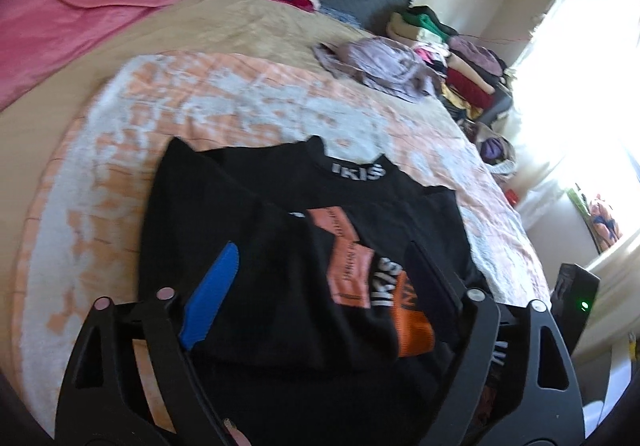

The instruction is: Fold small clothes

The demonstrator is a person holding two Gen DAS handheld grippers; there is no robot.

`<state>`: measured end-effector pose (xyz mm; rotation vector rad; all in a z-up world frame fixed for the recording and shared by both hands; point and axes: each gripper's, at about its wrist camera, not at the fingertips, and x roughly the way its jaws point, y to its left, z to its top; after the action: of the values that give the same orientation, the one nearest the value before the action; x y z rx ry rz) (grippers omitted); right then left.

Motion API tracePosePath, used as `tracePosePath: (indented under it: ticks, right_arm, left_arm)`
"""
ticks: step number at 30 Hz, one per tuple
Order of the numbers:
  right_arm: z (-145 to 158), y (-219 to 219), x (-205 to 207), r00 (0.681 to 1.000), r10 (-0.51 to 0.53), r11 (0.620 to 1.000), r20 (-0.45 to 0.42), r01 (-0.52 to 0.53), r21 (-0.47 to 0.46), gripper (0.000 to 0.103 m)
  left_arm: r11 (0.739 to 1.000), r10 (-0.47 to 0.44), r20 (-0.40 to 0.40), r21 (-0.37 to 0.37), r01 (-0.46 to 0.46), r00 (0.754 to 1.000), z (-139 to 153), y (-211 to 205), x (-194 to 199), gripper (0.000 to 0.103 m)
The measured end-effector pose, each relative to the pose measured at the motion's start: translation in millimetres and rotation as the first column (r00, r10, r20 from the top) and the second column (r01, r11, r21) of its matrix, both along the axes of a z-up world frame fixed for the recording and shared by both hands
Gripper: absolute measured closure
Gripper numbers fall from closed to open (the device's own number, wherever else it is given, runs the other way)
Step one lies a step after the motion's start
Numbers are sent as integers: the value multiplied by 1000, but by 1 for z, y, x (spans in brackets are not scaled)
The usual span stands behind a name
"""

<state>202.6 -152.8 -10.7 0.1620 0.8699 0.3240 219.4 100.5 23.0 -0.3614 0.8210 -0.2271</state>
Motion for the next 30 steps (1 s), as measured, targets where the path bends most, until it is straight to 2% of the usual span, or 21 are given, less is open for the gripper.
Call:
tracePosePath:
  ticks: [3, 4, 6, 7, 9, 10, 15, 17, 24, 27, 30]
  right_arm:
    - [-12, 9, 12, 1000, -1, 999, -22, 0, -42, 33]
    - [-16, 11, 14, 1000, 1, 999, -24, -2, -53, 36]
    - [-19, 15, 14, 1000, 9, 998, -16, -10, -65, 52]
    - [-18, 16, 13, 1000, 14, 998, -11, -15, -63, 64]
    - [-16, 20, 12, 1000, 26, 997, 2, -26, -78, 77]
    - [-14, 22, 10, 999, 38, 996, 11, -37, -80, 87]
    - [4, 28, 5, 994, 85, 995, 66, -82, -55, 91]
    - [19, 31, 4, 988, 117, 993, 103, -113, -44, 91]
    - [87, 35, 13, 949, 209, 978, 238, -204, -46, 92]
    - [109, 25, 20, 933, 207, 978, 295, -199, -57, 92]
    - [117, 11, 26, 930, 175, 984, 324, -151, -98, 92]
  left_arm:
    - [999, 37, 2, 18, -37, 999, 0, 13, -7, 22]
    - [999, 49, 1, 17, -49, 999, 0, 19, -9, 18]
    - [998, 69, -3, 8, -69, 998, 0, 28, -12, 16]
    - [997, 76, -3, 4, -76, 997, 0, 31, -13, 16]
    - [996, 94, -6, 0, -94, 996, -1, 39, -16, 16]
    - [995, 99, -8, -2, -99, 995, -2, 41, -18, 16]
    - [993, 117, -16, -6, -117, 993, -2, 50, -21, 16]
    - [994, 113, -25, -7, -113, 993, -4, 52, -21, 12]
    - [993, 120, -38, 12, -120, 992, -6, 53, -21, 12]
    - [993, 121, -41, 1, -121, 992, -7, 54, -22, 12]
    - [993, 120, -45, 8, -120, 992, -9, 52, -21, 12]
